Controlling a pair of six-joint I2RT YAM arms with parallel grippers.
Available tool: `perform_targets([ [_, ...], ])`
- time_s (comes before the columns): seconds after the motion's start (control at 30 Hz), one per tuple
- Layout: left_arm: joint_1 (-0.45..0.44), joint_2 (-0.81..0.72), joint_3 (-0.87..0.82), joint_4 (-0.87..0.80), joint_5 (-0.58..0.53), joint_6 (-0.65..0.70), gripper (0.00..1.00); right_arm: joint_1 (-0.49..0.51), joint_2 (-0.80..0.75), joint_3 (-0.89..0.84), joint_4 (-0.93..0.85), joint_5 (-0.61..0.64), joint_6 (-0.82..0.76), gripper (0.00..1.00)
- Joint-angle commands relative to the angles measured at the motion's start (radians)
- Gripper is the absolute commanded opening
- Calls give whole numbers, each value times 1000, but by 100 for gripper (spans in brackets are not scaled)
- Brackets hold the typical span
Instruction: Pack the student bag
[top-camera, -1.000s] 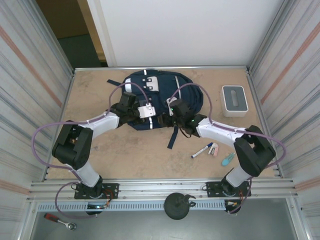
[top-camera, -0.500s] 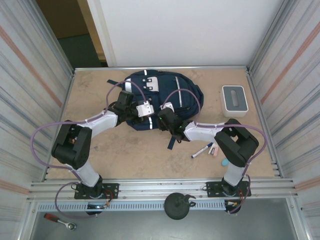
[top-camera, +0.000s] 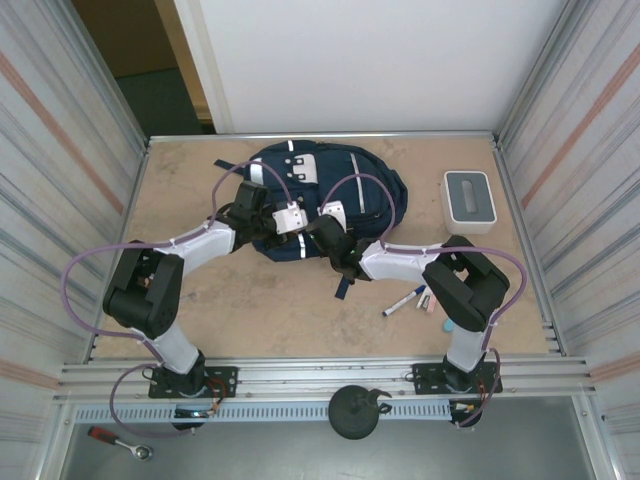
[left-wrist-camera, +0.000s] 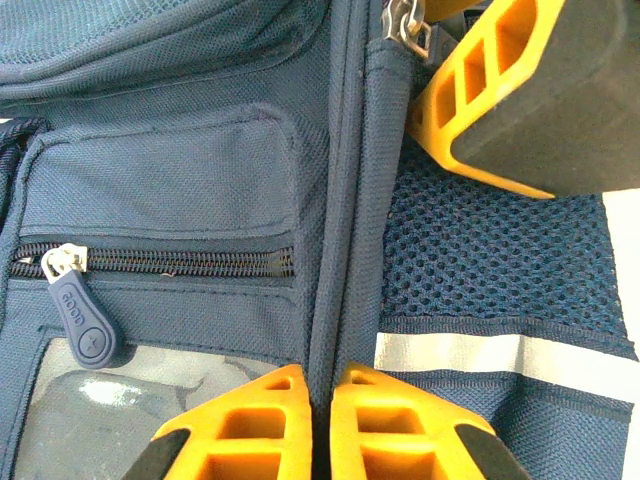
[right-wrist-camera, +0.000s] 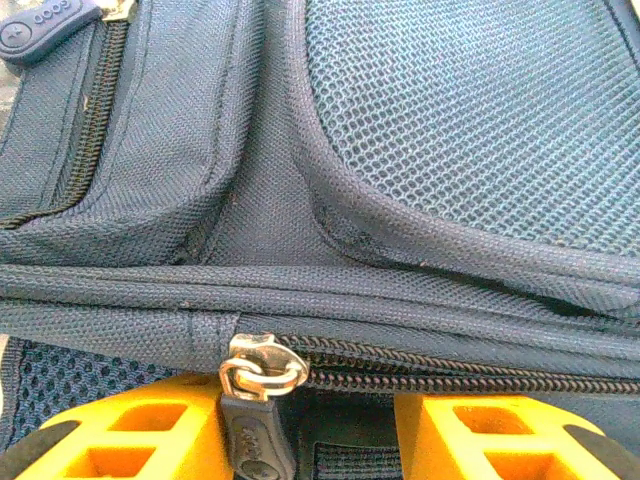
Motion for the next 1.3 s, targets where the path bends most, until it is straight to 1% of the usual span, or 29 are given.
perform_targets([
  [0.0, -6, -31, 23, -20, 96, -23, 0, 10, 3, 36, -18, 55, 15, 39],
  [0.1, -7, -28, 23, -20, 93, -21, 0, 11, -6, 41, -31, 55, 2, 33],
  [0.27, -6, -18, 20, -25, 77, -15, 0, 10, -24, 47, -71, 42, -27, 20],
  [0.37, -7, -16, 23, -30, 69, -14, 0, 0, -47, 34, -79, 9, -40, 14],
  [0.57, -7, -13, 15, -36, 47, -3, 0, -56, -104, -16, -72, -132, -68, 9],
  [0.63, -7, -12, 14, -40, 39, 1, 0, -82, -127, -43, -56, -209, -80, 8],
  [0.8, -7, -12, 7, -42, 28, 4, 0, -170, -174, -113, 2, -447, -73, 5],
  [0.9, -7, -11, 7, -42, 27, 6, 0, -214, -192, -144, 26, -539, -60, 4],
  [1.1, -7, -7, 7, -40, 26, 8, 0, -296, -214, -193, 51, -653, -30, 1],
  [1.27, -7, -4, 7, -40, 25, 9, 0, -348, -234, -234, 74, -720, -26, 0],
])
